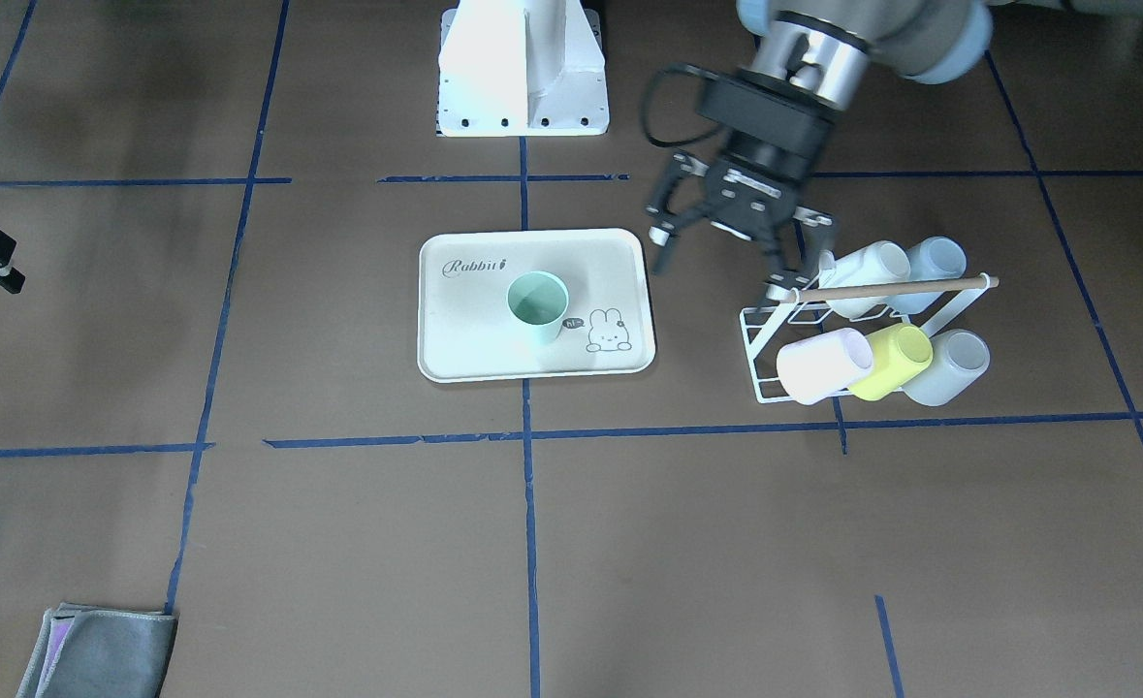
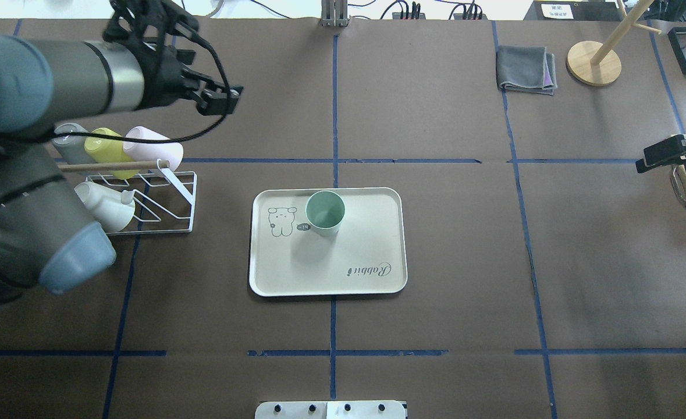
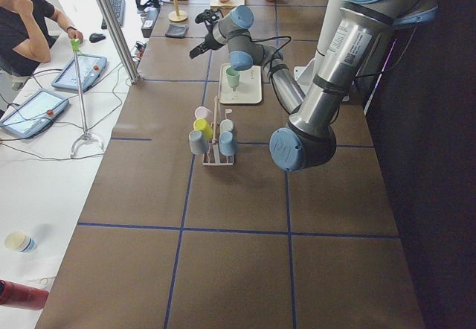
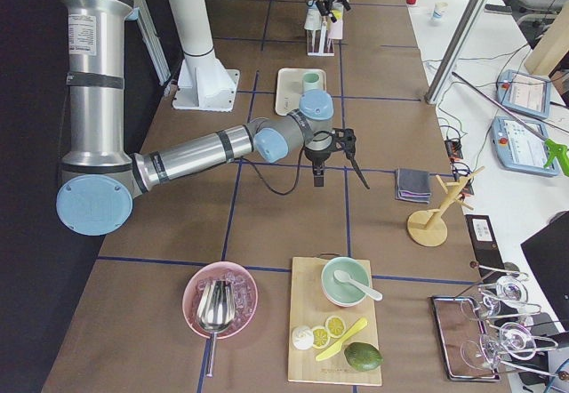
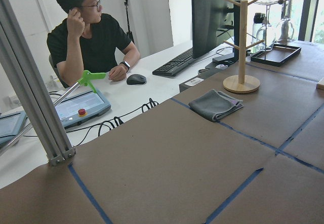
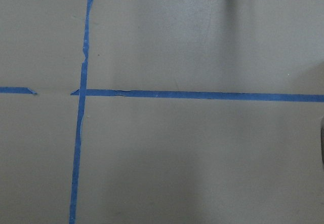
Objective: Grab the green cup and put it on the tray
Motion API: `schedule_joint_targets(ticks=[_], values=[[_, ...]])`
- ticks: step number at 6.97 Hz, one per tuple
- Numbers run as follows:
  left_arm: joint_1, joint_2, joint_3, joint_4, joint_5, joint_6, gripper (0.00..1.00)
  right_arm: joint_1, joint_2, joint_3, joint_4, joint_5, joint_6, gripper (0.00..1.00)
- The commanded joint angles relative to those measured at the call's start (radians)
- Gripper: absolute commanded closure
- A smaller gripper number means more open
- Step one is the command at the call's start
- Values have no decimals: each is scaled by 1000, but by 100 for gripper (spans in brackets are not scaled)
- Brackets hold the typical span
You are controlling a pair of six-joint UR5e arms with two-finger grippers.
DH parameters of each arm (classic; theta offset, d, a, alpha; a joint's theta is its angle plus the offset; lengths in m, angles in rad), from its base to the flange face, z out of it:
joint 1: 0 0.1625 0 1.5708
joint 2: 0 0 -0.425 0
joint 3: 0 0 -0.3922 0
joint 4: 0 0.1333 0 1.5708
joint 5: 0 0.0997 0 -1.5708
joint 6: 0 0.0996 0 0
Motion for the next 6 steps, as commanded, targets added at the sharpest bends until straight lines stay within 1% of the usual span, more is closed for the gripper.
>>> schedule_joint_targets(ticks=[1, 2, 3, 4, 5, 6], values=[[-325, 79, 59, 161, -331, 79, 0, 80, 2, -29, -4, 57, -77, 0], [-433, 90, 88, 268, -427, 180, 0, 135, 3, -65, -4, 73, -146, 0], [-546, 148, 95, 403, -494, 405, 0, 189, 11, -119, -12, 104, -245, 0], [-591, 156, 110, 522, -505, 453, 0, 224, 11, -156, -13, 109, -318, 0], [-608, 197, 109, 583, -507, 473, 0, 260, 1, -185, -13, 109, -393, 0], [-631, 264, 109, 605, -505, 574, 0, 305, -4, -237, -15, 112, -489, 0]])
